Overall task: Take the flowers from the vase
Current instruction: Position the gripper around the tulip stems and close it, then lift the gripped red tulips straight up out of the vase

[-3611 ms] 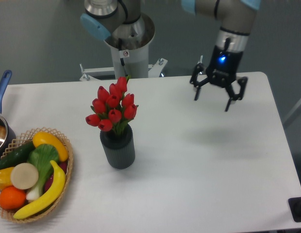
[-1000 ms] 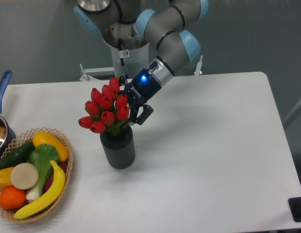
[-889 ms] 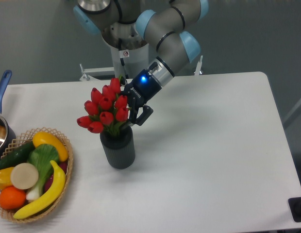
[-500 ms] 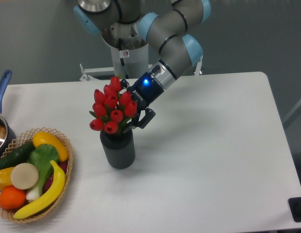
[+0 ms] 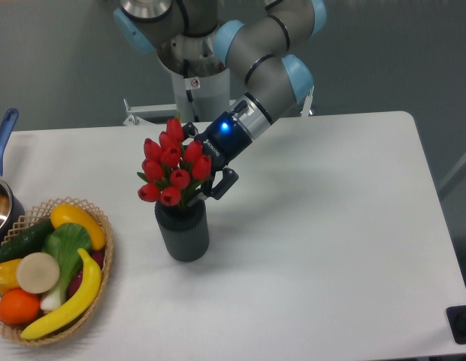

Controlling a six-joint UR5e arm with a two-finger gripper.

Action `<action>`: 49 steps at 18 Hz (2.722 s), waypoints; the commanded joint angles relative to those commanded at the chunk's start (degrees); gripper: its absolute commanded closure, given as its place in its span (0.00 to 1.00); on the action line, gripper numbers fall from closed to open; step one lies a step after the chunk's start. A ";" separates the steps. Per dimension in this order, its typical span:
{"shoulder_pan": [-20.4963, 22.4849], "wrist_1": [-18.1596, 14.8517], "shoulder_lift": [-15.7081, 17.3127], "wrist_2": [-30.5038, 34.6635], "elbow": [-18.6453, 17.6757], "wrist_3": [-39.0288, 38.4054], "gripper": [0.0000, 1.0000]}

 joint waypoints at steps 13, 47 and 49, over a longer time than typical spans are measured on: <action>0.17 0.00 0.70 -0.53 2.72 -5.08 0.48; 2.97 -0.09 10.46 -4.48 20.39 -40.61 0.49; 6.22 0.09 9.85 -4.39 20.74 -40.17 0.49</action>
